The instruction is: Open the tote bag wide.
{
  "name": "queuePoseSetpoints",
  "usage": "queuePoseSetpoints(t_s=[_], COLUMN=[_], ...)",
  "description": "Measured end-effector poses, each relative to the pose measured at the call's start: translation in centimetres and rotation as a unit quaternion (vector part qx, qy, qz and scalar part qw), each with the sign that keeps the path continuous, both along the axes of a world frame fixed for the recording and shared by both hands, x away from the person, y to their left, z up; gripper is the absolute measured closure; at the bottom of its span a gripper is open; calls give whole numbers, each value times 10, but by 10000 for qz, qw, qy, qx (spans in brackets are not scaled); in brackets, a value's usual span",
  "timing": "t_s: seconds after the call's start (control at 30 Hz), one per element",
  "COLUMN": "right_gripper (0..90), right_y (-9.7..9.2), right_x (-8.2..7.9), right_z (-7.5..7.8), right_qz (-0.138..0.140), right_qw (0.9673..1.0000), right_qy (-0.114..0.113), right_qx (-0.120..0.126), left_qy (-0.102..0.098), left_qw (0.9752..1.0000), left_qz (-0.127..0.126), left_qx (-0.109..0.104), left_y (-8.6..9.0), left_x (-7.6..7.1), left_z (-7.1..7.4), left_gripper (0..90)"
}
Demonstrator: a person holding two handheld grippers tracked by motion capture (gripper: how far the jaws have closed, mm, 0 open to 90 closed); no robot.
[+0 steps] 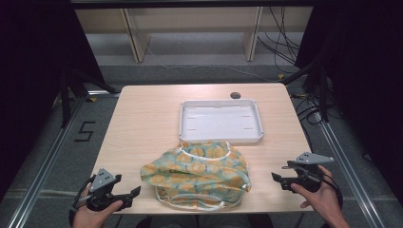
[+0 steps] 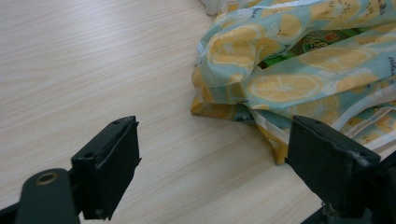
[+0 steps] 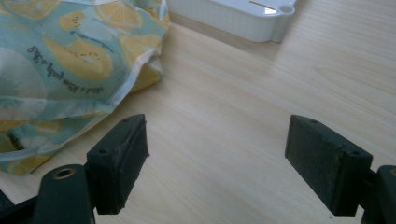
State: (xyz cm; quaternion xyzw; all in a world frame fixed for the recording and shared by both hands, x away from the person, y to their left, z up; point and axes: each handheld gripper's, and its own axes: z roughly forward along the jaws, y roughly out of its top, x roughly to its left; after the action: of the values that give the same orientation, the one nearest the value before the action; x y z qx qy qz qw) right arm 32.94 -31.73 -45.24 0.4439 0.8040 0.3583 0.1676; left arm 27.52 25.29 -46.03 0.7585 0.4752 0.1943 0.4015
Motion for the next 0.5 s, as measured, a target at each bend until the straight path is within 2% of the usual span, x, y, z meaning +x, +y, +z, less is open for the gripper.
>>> queuePoseSetpoints(t_s=[0.07,0.1,0.17,0.2,0.23,0.27,0.3,0.37,0.4,0.43,0.47,0.5], right_gripper=[222,222,221,216,214,210,207,200,200,200,198,195], right_y=[2,4,5,7,7,6,7,7,6,7,6,8], right_x=[0,-2,0,-2,-2,-1,-2,-1,1,-1,1,0], right_z=[0,1,1,1,1,0,1,2,1,1,2,2], right_qz=[65,-36,100,46,82,168,73,102,229,220,289,234], right_qw=[9999,9999,9999,9999,9999,9998,9998,9997,9996,9996,9995,9995], right_qy=[-1,27,-54,10,43,-66,3,15,-54,20,-54,-124], right_qx=[77,139,102,131,143,104,199,203,143,197,143,165], left_qy=[61,60,45,54,50,25,84,16,15,6,41,18], left_qw=[9997,9997,9998,9997,9999,10000,9997,10000,10000,10000,9995,9997], left_qz=[-120,-116,-101,-125,-85,-9,-131,-50,-47,-42,-193,-143], left_qx=[209,199,180,205,119,-7,200,24,34,25,242,199], left_y=[3,3,2,3,1,-1,2,-2,-3,-4,-1,-2], left_x=[0,0,0,0,0,0,0,0,-1,-1,-1,-1], left_z=[2,1,1,2,1,0,2,1,1,1,3,3], left_gripper=[163,163,163,163,163,163,163,163,163,163,164,167])
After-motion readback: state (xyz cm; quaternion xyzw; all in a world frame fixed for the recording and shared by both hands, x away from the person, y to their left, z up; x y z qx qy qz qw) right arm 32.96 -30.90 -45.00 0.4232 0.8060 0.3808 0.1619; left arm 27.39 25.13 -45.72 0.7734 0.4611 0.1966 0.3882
